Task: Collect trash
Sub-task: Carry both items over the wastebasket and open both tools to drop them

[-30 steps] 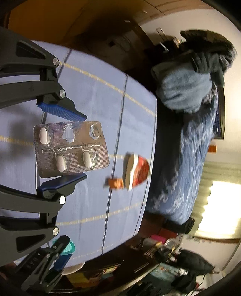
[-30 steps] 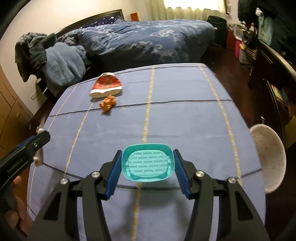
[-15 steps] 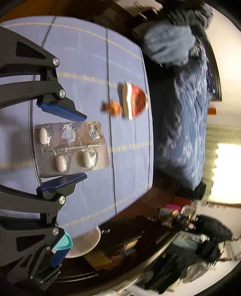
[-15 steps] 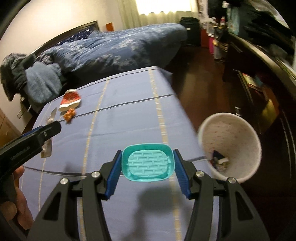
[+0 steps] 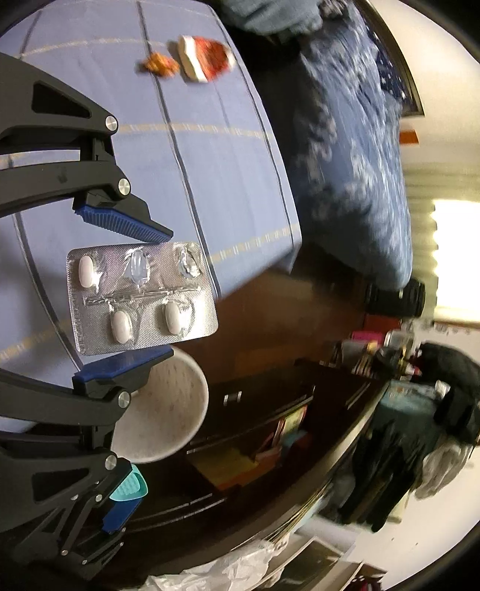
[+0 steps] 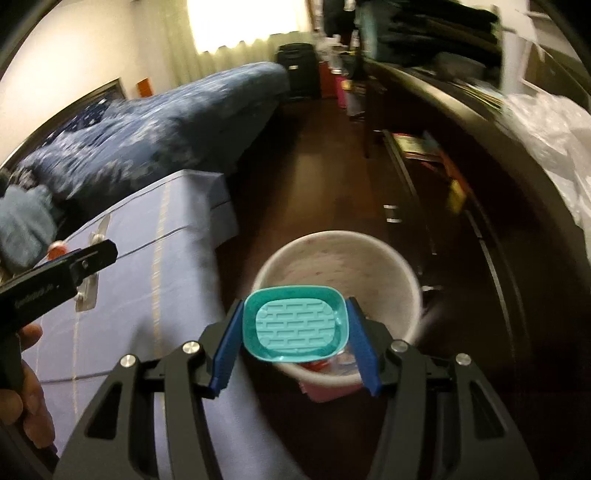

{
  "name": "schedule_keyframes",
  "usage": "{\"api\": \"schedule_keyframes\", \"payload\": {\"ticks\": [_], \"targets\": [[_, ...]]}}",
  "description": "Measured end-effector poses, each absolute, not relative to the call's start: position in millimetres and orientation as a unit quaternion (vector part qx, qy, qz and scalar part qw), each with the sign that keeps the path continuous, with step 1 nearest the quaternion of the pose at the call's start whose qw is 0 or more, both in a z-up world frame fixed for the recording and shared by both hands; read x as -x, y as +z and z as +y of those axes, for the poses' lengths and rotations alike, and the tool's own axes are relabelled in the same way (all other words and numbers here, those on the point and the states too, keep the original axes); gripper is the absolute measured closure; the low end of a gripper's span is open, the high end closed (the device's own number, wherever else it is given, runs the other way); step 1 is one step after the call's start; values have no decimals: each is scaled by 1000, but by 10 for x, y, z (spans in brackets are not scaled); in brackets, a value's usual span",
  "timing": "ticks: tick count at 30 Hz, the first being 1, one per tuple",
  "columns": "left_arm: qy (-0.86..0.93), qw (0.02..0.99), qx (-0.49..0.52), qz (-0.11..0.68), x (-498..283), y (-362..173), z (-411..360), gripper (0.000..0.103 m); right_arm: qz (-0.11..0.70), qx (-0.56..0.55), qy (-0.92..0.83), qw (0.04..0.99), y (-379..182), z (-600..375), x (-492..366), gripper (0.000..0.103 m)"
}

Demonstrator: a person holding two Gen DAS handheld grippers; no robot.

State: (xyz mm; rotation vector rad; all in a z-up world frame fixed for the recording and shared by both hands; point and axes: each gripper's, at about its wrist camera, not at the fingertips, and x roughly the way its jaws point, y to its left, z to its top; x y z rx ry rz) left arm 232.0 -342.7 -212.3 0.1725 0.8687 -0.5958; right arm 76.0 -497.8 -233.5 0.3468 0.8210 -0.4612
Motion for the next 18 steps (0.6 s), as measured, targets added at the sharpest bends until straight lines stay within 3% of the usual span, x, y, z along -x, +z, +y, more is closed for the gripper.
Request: {"api": "schedule_keyframes", "payload": {"ticks": [18], "targets": [[-338,822,-136,437,-2362,-2449,-4672,46,404,-195,-263,854,-2874,-5792,-862,48]]}}
